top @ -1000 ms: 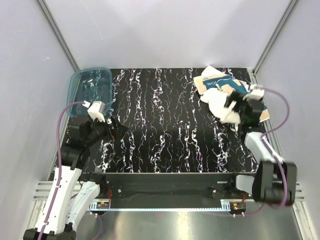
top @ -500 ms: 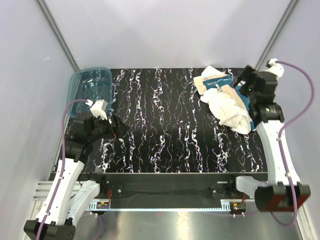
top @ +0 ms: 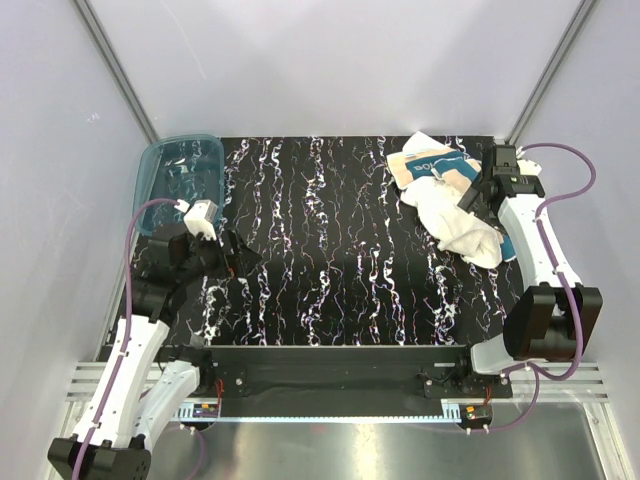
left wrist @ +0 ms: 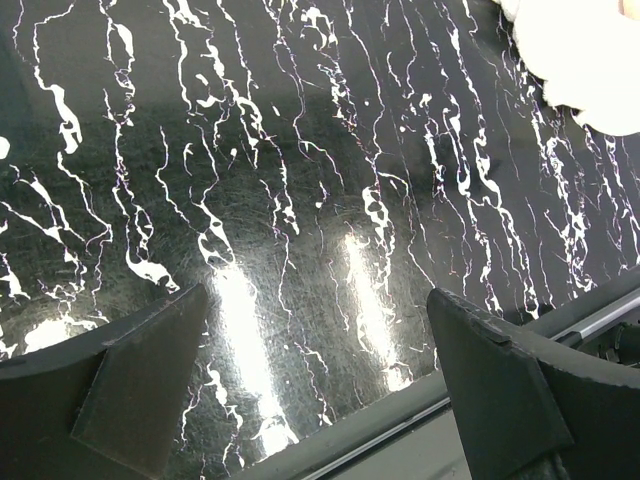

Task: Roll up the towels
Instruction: Grab a towel with the left arm

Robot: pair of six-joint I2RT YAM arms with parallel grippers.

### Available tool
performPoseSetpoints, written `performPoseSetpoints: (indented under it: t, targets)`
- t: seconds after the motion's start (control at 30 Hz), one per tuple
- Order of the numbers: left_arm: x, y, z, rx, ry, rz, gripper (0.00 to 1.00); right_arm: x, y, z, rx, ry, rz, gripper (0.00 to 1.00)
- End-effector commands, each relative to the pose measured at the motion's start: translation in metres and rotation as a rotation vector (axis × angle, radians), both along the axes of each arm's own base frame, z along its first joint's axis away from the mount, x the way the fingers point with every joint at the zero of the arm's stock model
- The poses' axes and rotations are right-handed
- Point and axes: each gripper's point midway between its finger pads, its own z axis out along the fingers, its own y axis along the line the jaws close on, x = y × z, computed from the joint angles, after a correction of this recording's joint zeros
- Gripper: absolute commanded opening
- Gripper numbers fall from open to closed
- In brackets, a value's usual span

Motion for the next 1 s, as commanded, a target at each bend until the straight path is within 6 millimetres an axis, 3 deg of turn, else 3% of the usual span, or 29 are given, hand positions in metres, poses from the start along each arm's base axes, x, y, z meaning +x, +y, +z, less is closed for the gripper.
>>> performPoseSetpoints:
  t: [0.0,0.23,0.43,0.47,0.53,0.6,0.67,0.77,0.8,0.83,0.87,0.9,0.97]
  targets:
    - [0.004,-0.007,0.009,-0.028,-0.042,-0.031,0.99,-0.009,-0.014,-0.006,-0.051,0.037,-0.067,0.98]
    - [0.004,-0.008,0.008,-0.032,-0.035,-0.039,0.99,0.001,-0.01,-0.034,-0.002,0.078,-0.039,0.94]
    - [0.004,-0.008,0.007,-0.029,-0.035,-0.035,0.99,0.007,-0.008,-0.049,0.015,0.104,-0.032,0.65]
    - [0.004,-0.008,0.008,-0.03,-0.038,-0.035,0.99,0.008,-0.009,-0.051,0.013,0.105,-0.03,0.53]
    - [0.004,-0.008,0.008,-0.03,-0.04,-0.035,0.99,0.009,-0.009,-0.051,0.015,0.106,-0.028,0.38]
    - [0.005,-0.007,0.009,-0.029,-0.041,-0.034,0.99,0.012,-0.006,-0.047,0.027,0.095,-0.018,0.14]
    - [0.005,-0.007,0.009,-0.029,-0.041,-0.034,0.99,0.016,-0.001,-0.037,0.051,0.071,-0.007,0.0]
    - [0.004,-0.007,0.01,-0.027,-0.047,-0.032,0.99,0.038,0.028,0.001,0.151,-0.023,0.103,0.0]
    - [0.004,-0.007,0.01,-0.028,-0.05,-0.032,0.99,0.053,0.049,0.034,0.207,-0.107,0.187,0.0]
    - [0.004,-0.006,0.011,-0.026,-0.055,-0.028,0.99,0.06,0.062,0.054,0.221,-0.148,0.259,0.0]
    - [0.004,-0.006,0.011,-0.027,-0.056,-0.028,0.99,0.062,0.095,0.076,0.249,-0.183,0.37,0.0]
    - [0.004,-0.005,0.011,-0.024,-0.057,-0.024,0.99,0.07,0.119,0.132,0.293,-0.306,0.47,0.0]
    - [0.004,-0.004,0.012,-0.022,-0.059,-0.018,0.99,0.063,0.147,0.188,0.34,-0.406,0.576,0.0]
